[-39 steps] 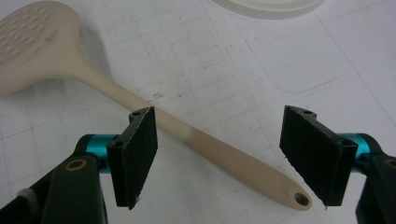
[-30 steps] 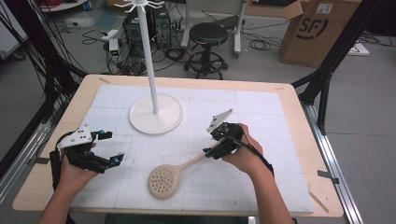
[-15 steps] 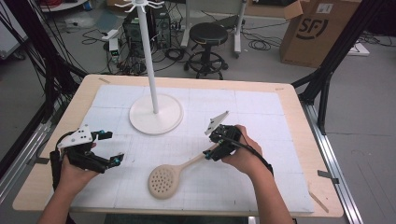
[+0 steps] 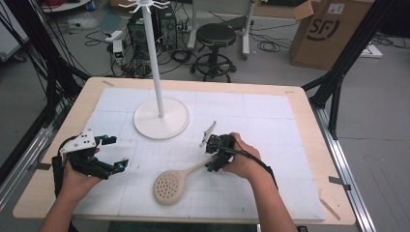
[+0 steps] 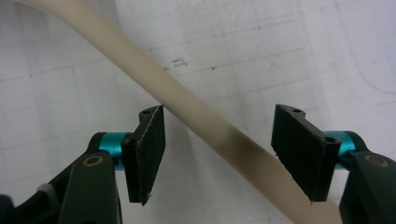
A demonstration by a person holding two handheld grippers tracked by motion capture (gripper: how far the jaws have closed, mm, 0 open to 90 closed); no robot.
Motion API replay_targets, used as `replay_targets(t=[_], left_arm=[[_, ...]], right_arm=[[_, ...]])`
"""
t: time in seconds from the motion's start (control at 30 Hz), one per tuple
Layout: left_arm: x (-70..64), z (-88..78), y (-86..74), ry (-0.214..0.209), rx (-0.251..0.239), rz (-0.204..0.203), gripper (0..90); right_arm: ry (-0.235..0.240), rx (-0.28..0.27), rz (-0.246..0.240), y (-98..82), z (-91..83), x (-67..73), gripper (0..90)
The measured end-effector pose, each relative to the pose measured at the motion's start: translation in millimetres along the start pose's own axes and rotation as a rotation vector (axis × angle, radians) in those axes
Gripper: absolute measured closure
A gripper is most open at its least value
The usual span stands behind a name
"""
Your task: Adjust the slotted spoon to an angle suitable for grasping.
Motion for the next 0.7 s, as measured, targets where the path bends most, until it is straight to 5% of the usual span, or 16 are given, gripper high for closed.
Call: replay_targets(t=[0.17,0.7], left_arm=[[-0.6,0.5,0.0,-0.001,0.002,0.0,1.8],[-0.6,0.2,-0.1,0.0,0.004,0.001,1.8]], right_arm=[[0.003,0.087,-0.027,2.1,12.8,2.0,34.7],[0.035,0.081,-0.032,-1.2,8.7,-0.2,51.8]])
Point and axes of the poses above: each handheld gripper's, and its own axes: z roughly forward along the jaws, y roughly out of its top, x roughly to its left, the point moved 2 cm from there along z, roughly forward along the jaws, and after that the axes turned 5 degrees about -y, right-handed, at the moved point
